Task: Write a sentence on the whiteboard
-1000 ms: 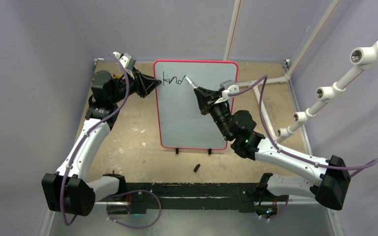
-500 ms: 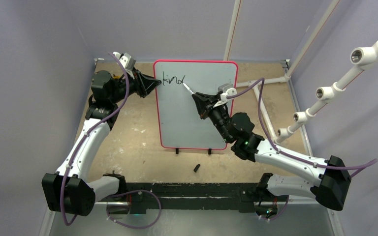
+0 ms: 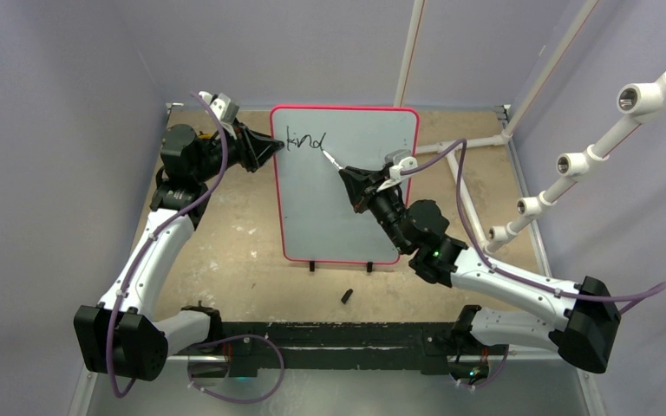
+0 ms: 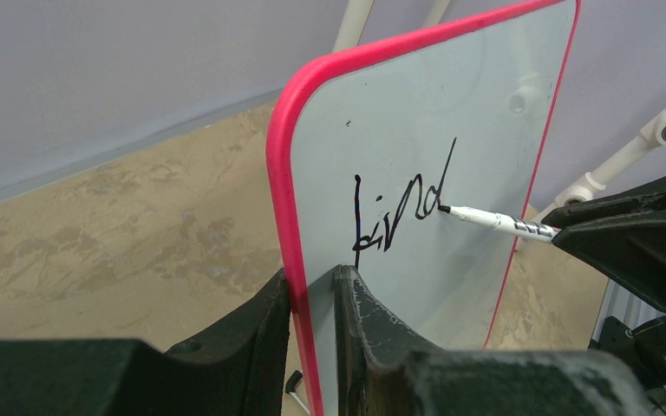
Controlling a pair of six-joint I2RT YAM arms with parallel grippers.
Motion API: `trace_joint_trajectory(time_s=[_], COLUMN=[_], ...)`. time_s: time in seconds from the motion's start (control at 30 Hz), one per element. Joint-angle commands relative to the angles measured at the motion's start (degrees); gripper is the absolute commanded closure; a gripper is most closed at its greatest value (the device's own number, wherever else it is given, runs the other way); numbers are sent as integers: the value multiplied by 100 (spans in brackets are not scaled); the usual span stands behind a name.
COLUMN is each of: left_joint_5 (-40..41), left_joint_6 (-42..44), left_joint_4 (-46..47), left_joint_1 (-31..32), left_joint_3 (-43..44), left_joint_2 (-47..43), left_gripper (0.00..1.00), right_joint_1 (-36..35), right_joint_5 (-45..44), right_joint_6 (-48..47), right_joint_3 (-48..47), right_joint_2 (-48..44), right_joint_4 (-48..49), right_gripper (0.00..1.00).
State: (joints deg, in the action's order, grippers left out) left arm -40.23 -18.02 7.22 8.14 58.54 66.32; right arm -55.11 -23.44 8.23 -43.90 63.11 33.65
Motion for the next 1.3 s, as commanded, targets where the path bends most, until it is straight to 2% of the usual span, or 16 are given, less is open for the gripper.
trace_joint_trajectory(time_s=[0.0, 0.4, 1.27], left_joint_5=[-43, 13, -27], left_joint_6=[62, 97, 87], left_joint_4=[85, 64, 75], left_joint_1=[-39, -40, -41], left_joint_3=[-70, -101, -95], left_joint_2=[30, 52, 50], left_gripper=[100, 100, 100], right_joint_1=[36, 36, 44], right_joint_5=[-278, -37, -239], right_joint_6=[-15, -139, -447], right_joint_3=[50, -30, -297], right_joint_2=[-161, -713, -138], right_joint_4=[-225, -296, 232], right_gripper=[100, 100, 100])
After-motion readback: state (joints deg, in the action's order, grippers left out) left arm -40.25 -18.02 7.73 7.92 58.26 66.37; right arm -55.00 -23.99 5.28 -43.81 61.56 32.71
